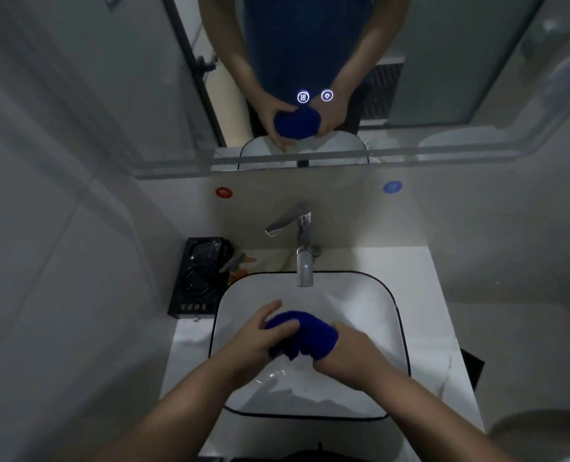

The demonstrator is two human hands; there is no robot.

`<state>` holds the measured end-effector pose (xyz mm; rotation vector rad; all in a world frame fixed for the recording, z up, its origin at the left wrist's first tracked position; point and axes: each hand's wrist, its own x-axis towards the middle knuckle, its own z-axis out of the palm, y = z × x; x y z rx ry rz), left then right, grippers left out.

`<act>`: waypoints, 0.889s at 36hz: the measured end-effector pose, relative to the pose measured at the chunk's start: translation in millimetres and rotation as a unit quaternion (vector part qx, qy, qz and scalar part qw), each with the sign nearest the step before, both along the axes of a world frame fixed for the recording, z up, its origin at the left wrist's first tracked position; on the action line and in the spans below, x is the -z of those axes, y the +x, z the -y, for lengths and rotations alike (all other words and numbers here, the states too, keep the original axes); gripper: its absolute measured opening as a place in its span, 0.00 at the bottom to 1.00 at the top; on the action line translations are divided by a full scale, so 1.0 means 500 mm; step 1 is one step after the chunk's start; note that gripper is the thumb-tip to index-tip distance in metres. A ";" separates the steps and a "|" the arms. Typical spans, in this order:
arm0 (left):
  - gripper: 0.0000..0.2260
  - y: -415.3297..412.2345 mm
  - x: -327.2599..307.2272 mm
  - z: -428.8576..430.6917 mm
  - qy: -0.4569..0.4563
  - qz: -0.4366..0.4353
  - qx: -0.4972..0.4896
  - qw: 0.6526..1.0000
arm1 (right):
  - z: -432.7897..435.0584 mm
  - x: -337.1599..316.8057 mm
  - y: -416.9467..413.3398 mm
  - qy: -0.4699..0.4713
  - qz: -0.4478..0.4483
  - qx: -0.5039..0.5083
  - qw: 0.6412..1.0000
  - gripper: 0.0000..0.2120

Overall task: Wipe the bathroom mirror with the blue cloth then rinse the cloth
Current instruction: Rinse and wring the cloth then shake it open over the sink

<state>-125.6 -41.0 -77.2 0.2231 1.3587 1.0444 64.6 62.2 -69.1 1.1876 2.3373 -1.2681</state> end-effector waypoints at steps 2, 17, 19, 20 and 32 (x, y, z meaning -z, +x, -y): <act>0.35 0.023 -0.001 -0.001 0.045 0.112 -0.080 0.989 | 0.007 -0.012 -0.009 -0.016 -0.030 0.063 0.997 0.05; 0.14 0.050 -0.016 0.008 -0.028 0.024 -0.018 0.999 | -0.046 -0.046 0.004 -0.020 -0.060 0.061 0.996 0.17; 0.18 0.051 -0.022 0.010 -0.015 -0.025 0.015 0.999 | -0.056 -0.043 -0.014 -0.113 -0.108 0.147 0.977 0.13; 0.21 0.054 -0.021 0.007 -0.009 -0.049 0.039 0.998 | -0.054 -0.047 -0.025 -0.162 -0.136 0.168 0.963 0.12; 0.09 0.073 -0.038 -0.037 0.042 -0.268 0.215 0.938 | -0.006 -0.042 -0.064 0.017 -0.232 0.014 0.973 0.21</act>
